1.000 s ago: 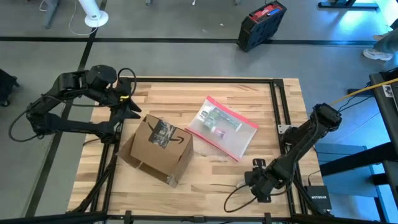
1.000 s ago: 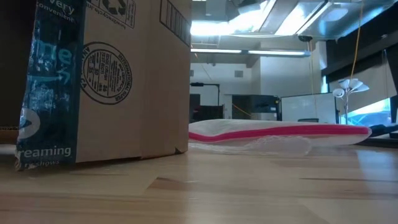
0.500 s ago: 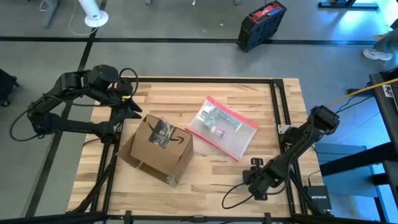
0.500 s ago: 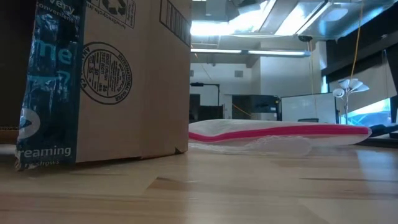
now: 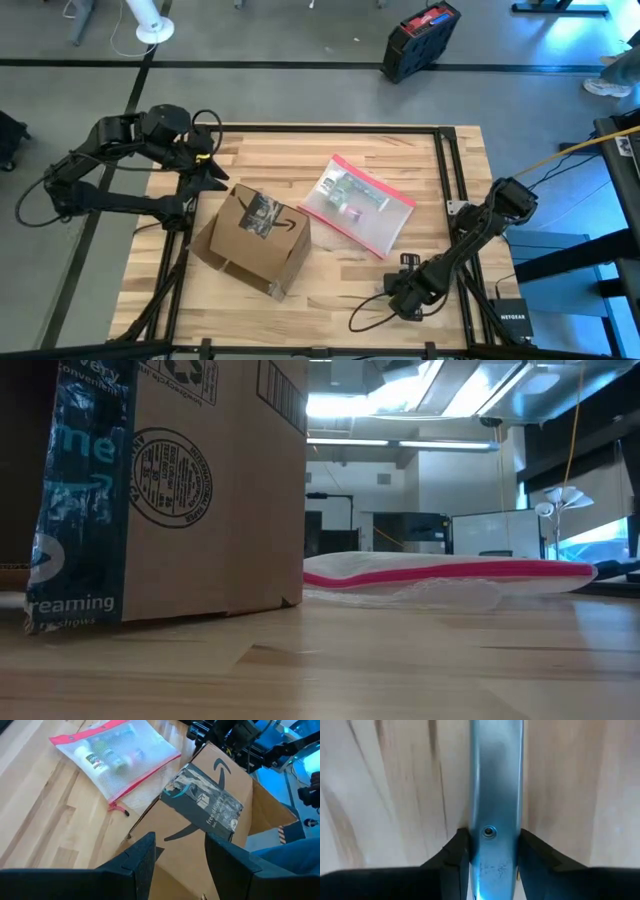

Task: Unpack boxes
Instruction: Break down the cardboard box with the gray cutter until it is fully flat

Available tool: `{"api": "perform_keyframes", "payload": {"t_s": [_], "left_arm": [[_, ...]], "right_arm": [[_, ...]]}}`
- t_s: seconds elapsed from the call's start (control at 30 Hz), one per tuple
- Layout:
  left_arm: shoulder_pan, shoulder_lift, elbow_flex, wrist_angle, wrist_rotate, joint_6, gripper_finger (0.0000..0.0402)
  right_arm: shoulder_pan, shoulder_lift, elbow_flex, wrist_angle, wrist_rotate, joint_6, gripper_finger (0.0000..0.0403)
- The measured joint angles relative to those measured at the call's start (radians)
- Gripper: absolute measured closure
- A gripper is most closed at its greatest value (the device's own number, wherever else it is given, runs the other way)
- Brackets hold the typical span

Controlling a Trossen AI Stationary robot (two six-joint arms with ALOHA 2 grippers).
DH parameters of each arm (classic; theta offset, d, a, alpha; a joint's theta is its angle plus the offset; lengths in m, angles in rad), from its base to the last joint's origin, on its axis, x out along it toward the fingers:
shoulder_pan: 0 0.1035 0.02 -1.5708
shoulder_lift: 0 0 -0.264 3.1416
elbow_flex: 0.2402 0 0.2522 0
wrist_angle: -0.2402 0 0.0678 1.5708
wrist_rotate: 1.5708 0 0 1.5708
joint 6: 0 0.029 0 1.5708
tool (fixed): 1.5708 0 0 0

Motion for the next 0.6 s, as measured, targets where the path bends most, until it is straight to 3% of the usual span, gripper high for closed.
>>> {"api": "perform_keyframes", "payload": {"t_s": [0.3,0.6], "left_arm": [[0.000,0.001,0.000,0.040,0.000,0.019,0.0240],[0.000,0.000,0.008,0.063,0.008,0.044,0.0240]], "right_arm": [[-0.057,-0.005,0.140,-0.036,0.049,-0.080,0.0287],[-0.129,-0.048,0.362,-0.295,0.227,-0.168,0.0287]]}}
